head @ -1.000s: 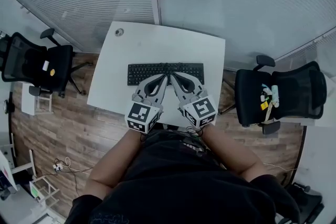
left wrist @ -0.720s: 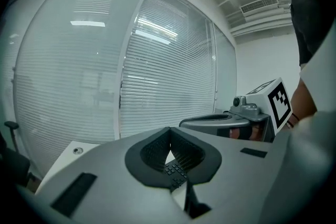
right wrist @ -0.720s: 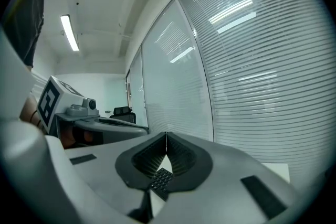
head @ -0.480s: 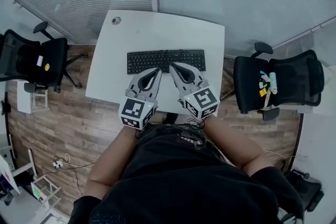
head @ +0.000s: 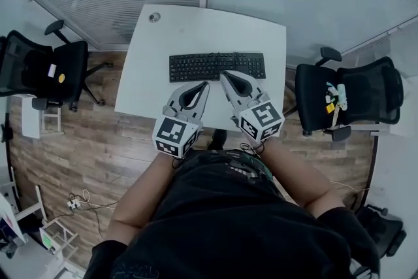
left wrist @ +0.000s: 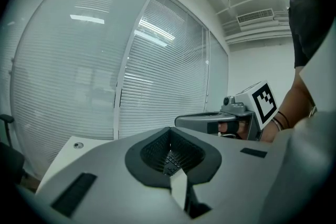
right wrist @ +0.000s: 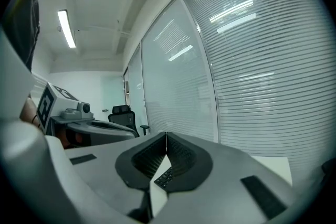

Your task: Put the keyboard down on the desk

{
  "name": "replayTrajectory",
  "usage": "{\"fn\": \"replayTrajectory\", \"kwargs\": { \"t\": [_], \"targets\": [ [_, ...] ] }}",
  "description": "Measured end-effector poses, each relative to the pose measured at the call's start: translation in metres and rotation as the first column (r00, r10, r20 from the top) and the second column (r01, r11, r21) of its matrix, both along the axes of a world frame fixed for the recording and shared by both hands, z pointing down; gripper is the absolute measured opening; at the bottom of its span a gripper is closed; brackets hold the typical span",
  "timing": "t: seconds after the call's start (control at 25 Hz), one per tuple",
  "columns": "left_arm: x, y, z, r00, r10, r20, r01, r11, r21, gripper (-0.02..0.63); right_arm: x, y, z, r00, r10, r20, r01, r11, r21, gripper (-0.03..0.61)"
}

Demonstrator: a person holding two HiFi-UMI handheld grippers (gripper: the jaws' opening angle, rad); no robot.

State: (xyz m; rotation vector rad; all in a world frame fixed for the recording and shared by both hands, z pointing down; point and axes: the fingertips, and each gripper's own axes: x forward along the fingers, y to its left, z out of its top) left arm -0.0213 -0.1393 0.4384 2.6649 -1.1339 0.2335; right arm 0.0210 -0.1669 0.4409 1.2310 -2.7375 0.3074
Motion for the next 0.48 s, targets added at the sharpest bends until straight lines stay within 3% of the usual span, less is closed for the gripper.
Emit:
{"fn": "replayTrajectory", "kwargs": {
  "t": [0.48],
  "targets": [
    [-0.048, 0.066, -0.005, 0.999, 0.023, -0.036, -0.023, 1.0, -0.002, 0.012, -0.039, 0.07, -0.003, 1.0, 0.019, -0.009, -0.019, 1.0, -0.001, 0.023]
  ]
}}
